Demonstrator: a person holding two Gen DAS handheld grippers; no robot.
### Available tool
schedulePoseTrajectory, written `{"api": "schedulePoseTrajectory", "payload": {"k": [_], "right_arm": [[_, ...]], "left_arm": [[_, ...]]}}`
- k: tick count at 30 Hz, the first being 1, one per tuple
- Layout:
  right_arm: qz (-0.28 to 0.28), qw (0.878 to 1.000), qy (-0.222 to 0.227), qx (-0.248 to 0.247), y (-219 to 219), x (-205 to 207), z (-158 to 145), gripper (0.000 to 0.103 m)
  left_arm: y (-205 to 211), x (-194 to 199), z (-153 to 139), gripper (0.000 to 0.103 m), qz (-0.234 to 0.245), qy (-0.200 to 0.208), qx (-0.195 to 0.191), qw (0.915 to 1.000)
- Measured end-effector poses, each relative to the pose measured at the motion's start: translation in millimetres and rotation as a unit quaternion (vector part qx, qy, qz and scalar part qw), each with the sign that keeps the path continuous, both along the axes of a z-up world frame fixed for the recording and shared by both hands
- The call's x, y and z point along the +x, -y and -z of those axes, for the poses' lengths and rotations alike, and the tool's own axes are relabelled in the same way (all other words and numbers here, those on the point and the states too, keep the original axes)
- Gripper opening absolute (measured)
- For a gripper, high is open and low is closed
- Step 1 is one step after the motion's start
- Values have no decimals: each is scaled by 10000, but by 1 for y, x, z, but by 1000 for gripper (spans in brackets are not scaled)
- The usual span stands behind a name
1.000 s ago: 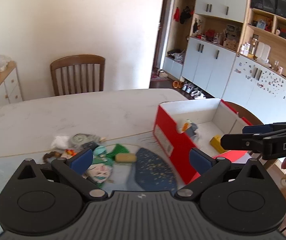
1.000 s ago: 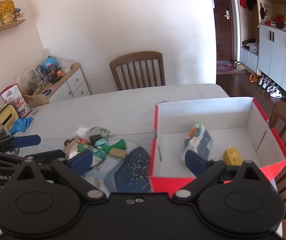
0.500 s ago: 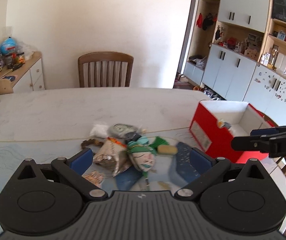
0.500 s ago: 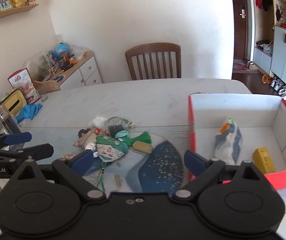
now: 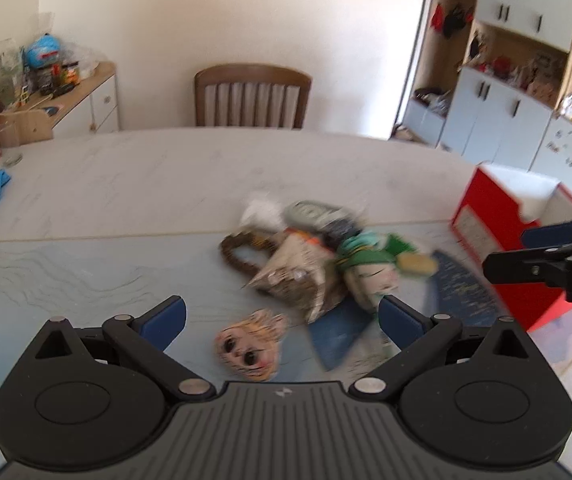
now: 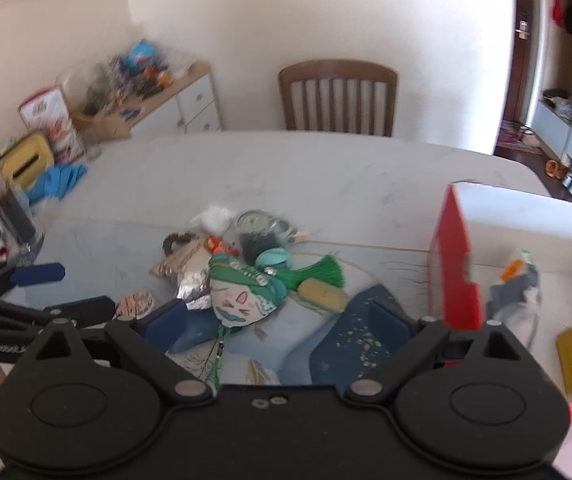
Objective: Organize objects
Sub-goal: 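Move both grippers back to the pile on the table, then grasp the bunny plush with the left gripper while the right grasps the green-haired doll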
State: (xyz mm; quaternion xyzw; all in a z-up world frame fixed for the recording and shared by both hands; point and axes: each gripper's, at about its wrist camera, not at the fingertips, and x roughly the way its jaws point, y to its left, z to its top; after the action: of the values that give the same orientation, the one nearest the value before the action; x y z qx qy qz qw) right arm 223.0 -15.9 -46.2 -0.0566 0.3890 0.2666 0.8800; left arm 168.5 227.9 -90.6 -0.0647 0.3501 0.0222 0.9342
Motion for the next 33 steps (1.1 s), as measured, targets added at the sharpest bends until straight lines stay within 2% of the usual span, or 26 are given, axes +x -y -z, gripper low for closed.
{"api": "schedulePoseTrajectory", "payload": {"k": [6,10,15,20,24,28,33], "right_arm": [[-335,9989,-98,-305,-29,17,19,95],[-509,9972,-182,-519,-45,28,32,90],[-628,9955,-286,-652,-57,40,44,89],[-655,9939,-282,-845,-69,52,56,81],[-797,9922,-275,-923,-78,56,61,80],[-897,9901,-253,-1054,-85,59,67,80],[-988,9885,-244,-1117,-90,60,70,73]], "left_arm": [[-10,10,26,103,-111,-235,27,9997],[-13,15,40,102,-141,-365,10,9992],[-15,21,54,102,-153,-470,-17,9988],[-14,25,60,101,-157,-492,-13,9987],[-12,28,64,95,-134,-527,17,9985],[-10,30,67,82,-85,-543,61,9985],[-9,28,67,66,-74,-507,198,9985]]}}
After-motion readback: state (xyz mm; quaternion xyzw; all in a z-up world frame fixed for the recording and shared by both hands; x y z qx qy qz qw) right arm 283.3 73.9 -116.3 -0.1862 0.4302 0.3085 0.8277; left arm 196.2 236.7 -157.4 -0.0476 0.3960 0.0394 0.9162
